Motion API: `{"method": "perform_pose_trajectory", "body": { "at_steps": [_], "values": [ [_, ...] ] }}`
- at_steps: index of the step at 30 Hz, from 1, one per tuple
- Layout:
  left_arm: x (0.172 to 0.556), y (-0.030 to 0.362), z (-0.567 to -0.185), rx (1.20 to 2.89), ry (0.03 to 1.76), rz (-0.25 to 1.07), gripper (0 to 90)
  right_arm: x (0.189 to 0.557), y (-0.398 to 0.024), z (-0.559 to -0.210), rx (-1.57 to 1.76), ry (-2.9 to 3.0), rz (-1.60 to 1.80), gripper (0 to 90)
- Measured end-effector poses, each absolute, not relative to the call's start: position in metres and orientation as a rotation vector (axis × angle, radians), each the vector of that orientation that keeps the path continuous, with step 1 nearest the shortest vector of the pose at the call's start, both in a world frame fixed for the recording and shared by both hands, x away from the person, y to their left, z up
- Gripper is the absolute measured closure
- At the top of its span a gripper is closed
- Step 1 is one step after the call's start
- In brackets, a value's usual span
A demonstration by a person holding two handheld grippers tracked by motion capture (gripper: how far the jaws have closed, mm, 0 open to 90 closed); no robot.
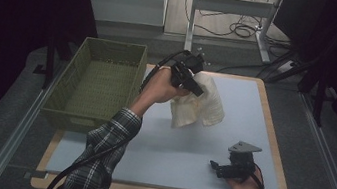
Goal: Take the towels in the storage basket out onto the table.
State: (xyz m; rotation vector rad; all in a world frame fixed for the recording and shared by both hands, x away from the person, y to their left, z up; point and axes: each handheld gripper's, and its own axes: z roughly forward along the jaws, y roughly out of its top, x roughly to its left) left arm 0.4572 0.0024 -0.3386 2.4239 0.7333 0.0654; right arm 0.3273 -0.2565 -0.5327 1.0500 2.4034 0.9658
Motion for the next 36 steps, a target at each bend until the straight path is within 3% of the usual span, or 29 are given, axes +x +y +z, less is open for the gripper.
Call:
{"method": "perform_pose_trajectory", "body": {
  "at_steps": [18, 20, 22, 23, 25, 29, 36],
  "values": [
    [0.465, -0.008, -0.441, 2.509, 0.752, 0.104, 68.4, 0.327, -0.256, -0.533, 1.050, 2.401, 0.967, 4.4],
    [0.465, -0.007, -0.452, 2.516, 0.757, 0.109, 62.4, 0.327, -0.256, -0.533, 1.049, 2.401, 0.967, 4.4],
    [0.465, -0.007, -0.460, 2.509, 0.774, 0.111, 48.7, 0.327, -0.257, -0.533, 1.049, 2.402, 0.967, 4.4],
    [0.466, -0.006, -0.464, 2.503, 0.788, 0.119, 48.7, 0.327, -0.257, -0.533, 1.049, 2.402, 0.967, 4.4],
    [0.466, -0.002, -0.471, 2.479, 0.814, 0.123, 34.6, 0.327, -0.257, -0.533, 1.049, 2.401, 0.967, 4.4],
    [0.464, 0.007, -0.474, 2.458, 0.823, 0.136, 15.0, 0.327, -0.256, -0.533, 1.049, 2.401, 0.966, 4.4],
    [0.451, 0.030, -0.464, 2.424, 0.835, 0.143, 11.7, 0.327, -0.256, -0.533, 1.047, 2.402, 0.964, 4.5]
  ]
}}
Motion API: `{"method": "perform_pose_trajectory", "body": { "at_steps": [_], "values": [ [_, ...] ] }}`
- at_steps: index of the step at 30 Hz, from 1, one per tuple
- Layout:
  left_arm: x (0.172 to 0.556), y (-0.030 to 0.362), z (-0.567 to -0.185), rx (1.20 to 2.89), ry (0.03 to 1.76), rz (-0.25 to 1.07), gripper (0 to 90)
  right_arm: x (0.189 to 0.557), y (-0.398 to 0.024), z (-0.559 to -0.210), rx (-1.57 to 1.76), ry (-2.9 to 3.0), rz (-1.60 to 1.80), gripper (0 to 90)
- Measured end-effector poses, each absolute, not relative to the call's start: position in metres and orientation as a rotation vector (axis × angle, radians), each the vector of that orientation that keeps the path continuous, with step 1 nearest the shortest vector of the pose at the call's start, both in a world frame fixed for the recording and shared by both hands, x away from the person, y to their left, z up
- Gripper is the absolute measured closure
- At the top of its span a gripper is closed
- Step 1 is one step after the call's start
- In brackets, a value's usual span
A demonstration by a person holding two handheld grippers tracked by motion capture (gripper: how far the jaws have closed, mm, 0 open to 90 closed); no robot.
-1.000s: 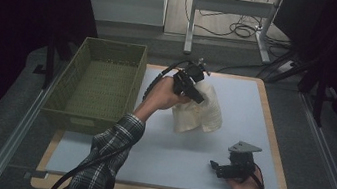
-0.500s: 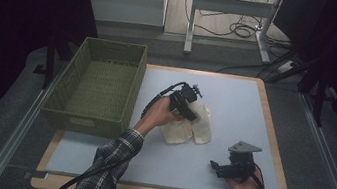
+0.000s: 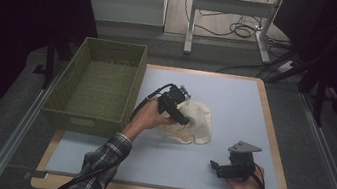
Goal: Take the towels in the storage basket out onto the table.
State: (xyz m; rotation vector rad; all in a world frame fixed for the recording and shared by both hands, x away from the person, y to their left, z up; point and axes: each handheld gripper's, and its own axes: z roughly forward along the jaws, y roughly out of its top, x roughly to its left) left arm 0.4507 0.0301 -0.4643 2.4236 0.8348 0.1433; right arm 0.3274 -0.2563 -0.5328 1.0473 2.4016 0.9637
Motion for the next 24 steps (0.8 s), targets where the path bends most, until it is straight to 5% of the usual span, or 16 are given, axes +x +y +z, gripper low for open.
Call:
{"method": "perform_pose_trajectory", "body": {
  "at_steps": [2, 5, 8, 16, 21, 24],
  "values": [
    [0.445, 0.035, -0.463, 2.421, 0.835, 0.139, 11.7, 0.327, -0.257, -0.532, 1.049, 2.399, 0.967, 6.1],
    [0.435, 0.042, -0.462, 2.411, 0.842, 0.141, 13.7, 0.325, -0.258, -0.530, 1.037, 2.384, 1.006, 24.9],
    [0.425, 0.047, -0.464, 2.405, 0.854, 0.152, 16.5, 0.327, -0.256, -0.528, 1.015, 2.408, 1.002, 30.8],
    [0.399, 0.055, -0.474, 2.344, 0.925, 0.196, 34.8, 0.352, -0.242, -0.509, 0.996, 2.445, 1.069, 40.7],
    [0.385, 0.061, -0.492, 2.313, 0.968, 0.209, 38.1, 0.377, -0.227, -0.511, 1.000, 2.469, 1.050, 41.8],
    [0.378, 0.065, -0.504, 2.300, 0.976, 0.193, 40.5, 0.388, -0.221, -0.517, 0.998, 2.468, 1.045, 50.0]
  ]
}}
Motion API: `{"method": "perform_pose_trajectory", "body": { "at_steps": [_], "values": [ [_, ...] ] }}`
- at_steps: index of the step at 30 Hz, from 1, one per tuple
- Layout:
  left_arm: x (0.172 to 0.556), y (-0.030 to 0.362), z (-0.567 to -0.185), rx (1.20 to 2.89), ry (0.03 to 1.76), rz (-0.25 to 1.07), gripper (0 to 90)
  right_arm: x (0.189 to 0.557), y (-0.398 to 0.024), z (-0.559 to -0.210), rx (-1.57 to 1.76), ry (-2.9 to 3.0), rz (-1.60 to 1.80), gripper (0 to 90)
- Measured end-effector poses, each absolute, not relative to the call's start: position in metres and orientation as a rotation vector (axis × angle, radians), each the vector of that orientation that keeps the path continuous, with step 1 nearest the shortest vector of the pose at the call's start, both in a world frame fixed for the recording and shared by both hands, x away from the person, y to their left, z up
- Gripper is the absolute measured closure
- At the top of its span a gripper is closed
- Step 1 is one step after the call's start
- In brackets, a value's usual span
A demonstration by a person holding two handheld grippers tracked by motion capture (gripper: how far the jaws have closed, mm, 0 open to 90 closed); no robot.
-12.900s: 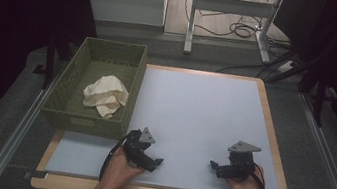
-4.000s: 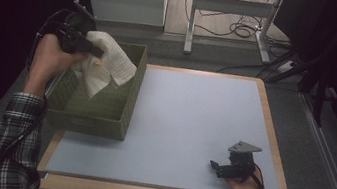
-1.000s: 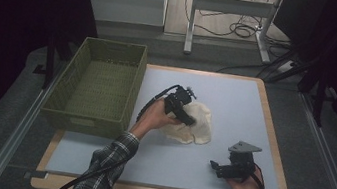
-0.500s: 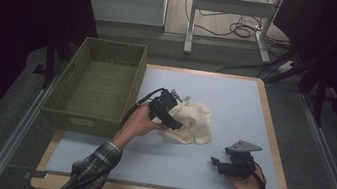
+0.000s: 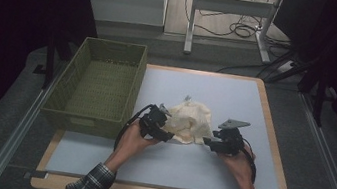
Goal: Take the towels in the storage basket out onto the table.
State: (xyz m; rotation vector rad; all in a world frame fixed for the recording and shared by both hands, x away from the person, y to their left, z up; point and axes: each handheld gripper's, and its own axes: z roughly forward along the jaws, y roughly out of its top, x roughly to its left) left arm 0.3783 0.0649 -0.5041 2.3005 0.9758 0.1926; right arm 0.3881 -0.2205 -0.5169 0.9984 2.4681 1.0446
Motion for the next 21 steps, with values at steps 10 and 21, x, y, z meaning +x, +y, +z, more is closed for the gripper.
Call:
{"method": "perform_pose_trajectory", "body": {
  "at_steps": [10, 21],
  "values": [
    [0.374, 0.063, -0.526, 2.287, 0.923, 0.291, 64.3, 0.390, -0.223, -0.508, 0.941, 2.509, 1.068, 86.2],
    [0.372, 0.071, -0.487, 2.244, 0.897, 0.355, 80.9, 0.383, -0.276, -0.430, 0.953, 2.358, 1.059, 86.2]
  ]
}}
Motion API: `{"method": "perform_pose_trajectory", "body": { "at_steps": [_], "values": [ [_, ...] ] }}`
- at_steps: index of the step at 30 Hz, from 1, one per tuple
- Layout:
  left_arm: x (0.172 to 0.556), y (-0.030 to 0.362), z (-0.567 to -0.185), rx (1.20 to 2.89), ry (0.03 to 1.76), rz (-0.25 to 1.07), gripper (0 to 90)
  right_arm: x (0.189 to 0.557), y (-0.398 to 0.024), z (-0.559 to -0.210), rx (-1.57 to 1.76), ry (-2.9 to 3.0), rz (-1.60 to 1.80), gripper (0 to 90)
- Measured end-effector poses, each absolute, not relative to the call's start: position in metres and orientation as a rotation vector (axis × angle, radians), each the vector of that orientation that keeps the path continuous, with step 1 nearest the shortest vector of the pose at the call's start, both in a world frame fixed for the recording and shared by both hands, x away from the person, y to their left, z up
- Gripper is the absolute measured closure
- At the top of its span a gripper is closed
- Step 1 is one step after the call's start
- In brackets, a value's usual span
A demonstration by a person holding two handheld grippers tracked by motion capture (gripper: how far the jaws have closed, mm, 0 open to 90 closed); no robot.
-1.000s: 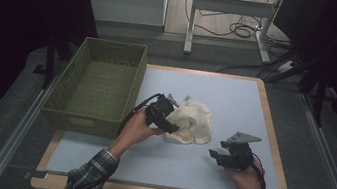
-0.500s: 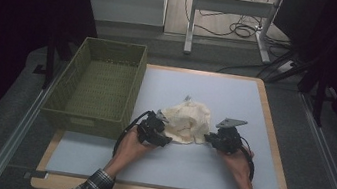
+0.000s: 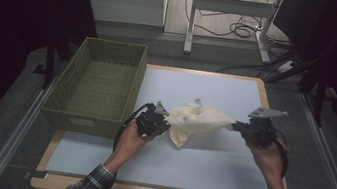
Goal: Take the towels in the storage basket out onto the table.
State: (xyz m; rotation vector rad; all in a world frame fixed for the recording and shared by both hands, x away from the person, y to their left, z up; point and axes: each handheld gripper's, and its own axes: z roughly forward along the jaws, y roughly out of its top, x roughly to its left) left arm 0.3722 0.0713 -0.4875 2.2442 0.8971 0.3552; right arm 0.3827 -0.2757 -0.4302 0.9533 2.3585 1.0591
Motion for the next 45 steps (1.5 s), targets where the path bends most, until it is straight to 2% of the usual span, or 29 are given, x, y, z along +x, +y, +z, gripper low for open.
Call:
{"method": "perform_pose_trajectory", "body": {
  "at_steps": [5, 9, 11, 14, 16, 22, 25, 28, 32, 34, 36, 39, 40, 42, 45],
  "values": [
    [0.375, 0.077, -0.482, 2.228, 0.950, 0.374, 79.9, 0.389, -0.304, -0.416, 1.015, 2.303, 1.027, 86.1],
    [0.381, 0.079, -0.497, 2.246, 1.010, 0.341, 75.8, 0.393, -0.329, -0.426, 1.112, 2.297, 1.004, 85.8],
    [0.382, 0.078, -0.503, 2.256, 1.040, 0.324, 66.7, 0.392, -0.338, -0.441, 1.157, 2.317, 0.970, 84.7],
    [0.381, 0.078, -0.504, 2.254, 1.052, 0.328, 57.3, 0.389, -0.348, -0.457, 1.211, 2.342, 0.949, 77.3],
    [0.378, 0.079, -0.498, 2.241, 1.036, 0.333, 53.4, 0.384, -0.357, -0.466, 1.236, 2.343, 0.947, 73.1],
    [0.362, 0.063, -0.488, 2.241, 0.915, 0.235, 50.8, 0.374, -0.371, -0.470, 1.247, 2.331, 0.946, 68.3],
    [0.362, 0.052, -0.495, 2.283, 0.909, 0.282, 48.8, 0.368, -0.379, -0.473, 1.257, 2.331, 0.947, 66.3],
    [0.376, 0.053, -0.508, 2.295, 0.990, 0.368, 44.3, 0.363, -0.384, -0.477, 1.270, 2.325, 0.955, 63.9],
    [0.392, 0.062, -0.524, 2.266, 1.079, 0.360, 40.4, 0.363, -0.387, -0.476, 1.272, 2.307, 0.985, 62.6],
    [0.395, 0.065, -0.528, 2.227, 1.086, 0.330, 41.5, 0.365, -0.386, -0.474, 1.268, 2.297, 1.006, 61.9],
    [0.395, 0.065, -0.529, 2.215, 1.077, 0.333, 48.3, 0.368, -0.382, -0.470, 1.254, 2.296, 1.020, 60.7],
    [0.398, 0.064, -0.528, 2.210, 1.063, 0.316, 74.1, 0.373, -0.373, -0.467, 1.227, 2.302, 1.034, 59.6],
    [0.400, 0.063, -0.528, 2.218, 1.047, 0.300, 86.3, 0.375, -0.367, -0.466, 1.207, 2.308, 1.043, 59.4],
    [0.404, 0.061, -0.526, 2.239, 1.037, 0.300, 87.7, 0.376, -0.364, -0.466, 1.202, 2.311, 1.045, 59.3],
    [0.414, 0.058, -0.522, 2.285, 1.055, 0.393, 88.5, 0.379, -0.355, -0.466, 1.180, 2.328, 1.044, 59.1]
  ]
}}
